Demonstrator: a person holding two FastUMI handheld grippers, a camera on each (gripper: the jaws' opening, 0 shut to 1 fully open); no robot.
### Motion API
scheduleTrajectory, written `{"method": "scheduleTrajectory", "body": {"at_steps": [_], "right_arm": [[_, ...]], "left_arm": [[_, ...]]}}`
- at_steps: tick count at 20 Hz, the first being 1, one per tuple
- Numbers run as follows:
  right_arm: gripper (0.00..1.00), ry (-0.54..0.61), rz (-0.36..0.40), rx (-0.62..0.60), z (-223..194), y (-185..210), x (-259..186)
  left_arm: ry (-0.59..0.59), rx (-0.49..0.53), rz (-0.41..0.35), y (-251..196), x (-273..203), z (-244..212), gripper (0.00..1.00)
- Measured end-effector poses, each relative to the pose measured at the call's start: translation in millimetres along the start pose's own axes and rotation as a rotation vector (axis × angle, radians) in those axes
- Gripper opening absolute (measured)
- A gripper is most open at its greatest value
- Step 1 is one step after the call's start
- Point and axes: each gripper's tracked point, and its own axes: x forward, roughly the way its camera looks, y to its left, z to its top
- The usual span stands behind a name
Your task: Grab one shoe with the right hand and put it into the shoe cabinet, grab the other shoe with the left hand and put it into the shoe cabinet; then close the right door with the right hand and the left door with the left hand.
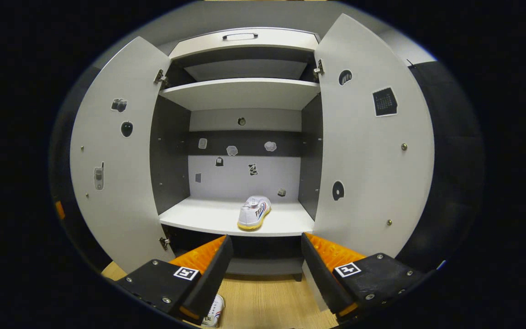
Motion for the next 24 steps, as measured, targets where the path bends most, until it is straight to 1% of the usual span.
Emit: {"method": "scheduleTrajectory", "body": {"at_steps": [3,5,8,11,16,17,18,20,22,24], "right_arm": [[0.92,0.004,-0.014,-0.023,-12,-9,-15],[0.93,0.007,-0.031,-0.034,-17,-16,-23],[0.92,-0.011,-0.051,-0.032,-17,-25,-32],[0.92,-0.001,-0.063,-0.036,-21,-32,-40],[0.92,0.012,-0.091,-0.046,-27,-47,-49],[0.92,0.016,-0.099,-0.048,-28,-51,-50],[0.92,0.022,-0.104,-0.051,-30,-54,-52],[0.92,0.034,-0.113,-0.056,-35,-59,-53],[0.93,0.055,-0.119,-0.063,-43,-63,-54],[0.93,0.078,-0.12,-0.071,-50,-64,-56]], "left_arm": [[0.091,-0.016,-0.054,-22,8,-43,0.94],[0.157,-0.026,-0.088,-37,14,-74,0.97],[0.274,-0.013,-0.103,-50,30,-129,0.97],[0.372,0.009,-0.135,-70,49,-181,0.97],[0.559,0.104,-0.146,-80,71,-289,0.98],[0.597,0.112,-0.145,-83,75,-309,0.98],[0.642,0.111,-0.146,-85,72,-325,0.99],[0.705,0.125,-0.144,-85,76,-363,0.98],[0.782,0.098,-0.139,-90,77,-399,0.98],[0.837,0.058,-0.139,-93,81,-417,0.98]]}}
